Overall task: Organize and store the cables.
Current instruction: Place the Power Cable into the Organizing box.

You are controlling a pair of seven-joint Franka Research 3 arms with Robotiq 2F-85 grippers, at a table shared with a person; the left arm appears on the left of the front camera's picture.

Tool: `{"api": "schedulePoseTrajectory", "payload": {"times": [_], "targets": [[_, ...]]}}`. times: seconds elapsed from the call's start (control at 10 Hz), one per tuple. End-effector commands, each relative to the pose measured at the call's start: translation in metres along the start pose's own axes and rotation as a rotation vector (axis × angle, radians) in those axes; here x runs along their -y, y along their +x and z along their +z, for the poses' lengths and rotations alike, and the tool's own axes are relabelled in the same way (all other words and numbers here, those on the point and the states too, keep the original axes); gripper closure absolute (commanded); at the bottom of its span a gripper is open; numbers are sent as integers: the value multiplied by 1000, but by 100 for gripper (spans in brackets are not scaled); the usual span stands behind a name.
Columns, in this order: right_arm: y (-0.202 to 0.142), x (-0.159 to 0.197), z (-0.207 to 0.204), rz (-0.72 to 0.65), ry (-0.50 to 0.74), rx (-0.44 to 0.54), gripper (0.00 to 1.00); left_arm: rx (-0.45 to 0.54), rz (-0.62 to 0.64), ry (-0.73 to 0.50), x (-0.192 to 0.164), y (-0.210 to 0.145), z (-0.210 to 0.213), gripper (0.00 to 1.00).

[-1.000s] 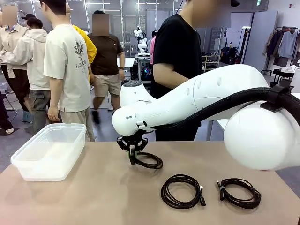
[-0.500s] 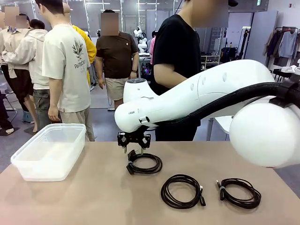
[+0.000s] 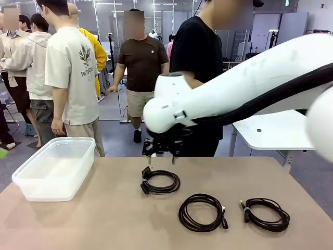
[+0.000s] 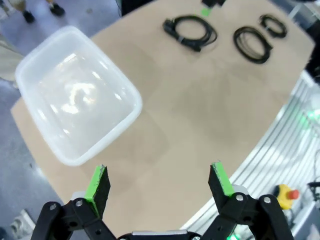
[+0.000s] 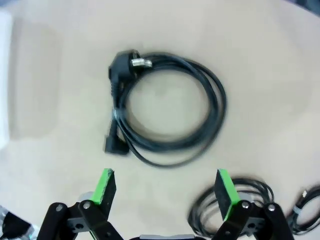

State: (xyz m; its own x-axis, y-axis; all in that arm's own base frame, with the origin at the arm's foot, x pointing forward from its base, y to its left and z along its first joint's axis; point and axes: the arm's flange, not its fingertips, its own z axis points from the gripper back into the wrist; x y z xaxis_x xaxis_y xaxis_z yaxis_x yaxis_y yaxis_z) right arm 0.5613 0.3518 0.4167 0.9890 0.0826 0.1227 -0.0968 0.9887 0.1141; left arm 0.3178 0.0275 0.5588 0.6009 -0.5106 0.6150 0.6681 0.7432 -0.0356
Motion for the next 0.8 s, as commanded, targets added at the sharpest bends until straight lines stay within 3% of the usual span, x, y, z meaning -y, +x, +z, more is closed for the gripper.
{"api": "schedulePoseTrajectory", "payload": {"times": [0.0,0.4,0.7], "targets": [[-45,69,35,169,81,-51,0,-92,103,-45,14,70,-23,0],[-94,204,85,386,107,54,0,-184,236,-86,61,144,-90,0],[-145,313,110,499,158,213,0,-222,391,-38,95,194,-161,0]]}}
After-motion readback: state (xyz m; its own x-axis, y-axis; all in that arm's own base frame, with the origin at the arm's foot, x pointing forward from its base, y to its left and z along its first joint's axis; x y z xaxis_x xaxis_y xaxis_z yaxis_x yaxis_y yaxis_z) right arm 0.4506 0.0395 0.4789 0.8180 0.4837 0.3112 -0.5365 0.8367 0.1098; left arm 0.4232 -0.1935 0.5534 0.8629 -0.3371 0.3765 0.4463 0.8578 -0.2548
